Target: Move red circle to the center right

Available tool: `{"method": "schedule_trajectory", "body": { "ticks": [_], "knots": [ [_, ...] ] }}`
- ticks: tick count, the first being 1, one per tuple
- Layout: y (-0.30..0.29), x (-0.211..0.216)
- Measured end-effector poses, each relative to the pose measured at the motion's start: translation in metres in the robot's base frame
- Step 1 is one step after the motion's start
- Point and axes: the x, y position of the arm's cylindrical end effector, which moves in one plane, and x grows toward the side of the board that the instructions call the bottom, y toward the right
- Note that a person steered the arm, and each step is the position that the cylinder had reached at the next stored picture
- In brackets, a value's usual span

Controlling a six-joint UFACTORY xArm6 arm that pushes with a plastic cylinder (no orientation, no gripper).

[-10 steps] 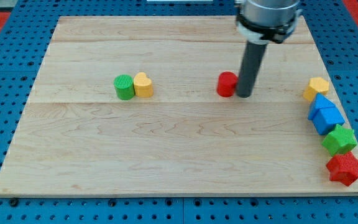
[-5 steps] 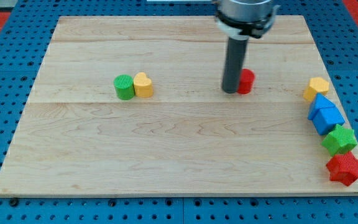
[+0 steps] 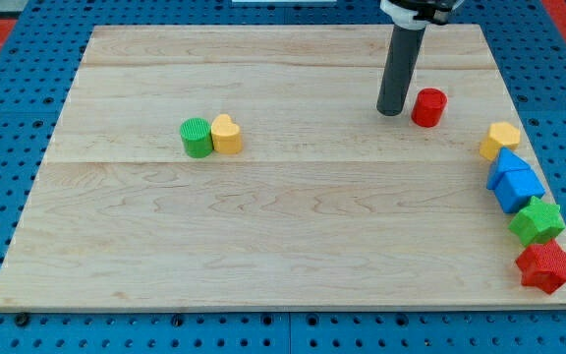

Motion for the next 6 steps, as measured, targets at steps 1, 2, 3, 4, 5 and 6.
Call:
{"method": "schedule_trajectory", "body": {
  "ticks": [1,2,3,4,5,6],
  "knots": [
    [0.0,0.0],
    [-0.013,0.0],
    [-0.044,-0.002],
    [-0.056,-0.002],
    [-0.03,0.014],
    [0.004,0.029]
  ]
}}
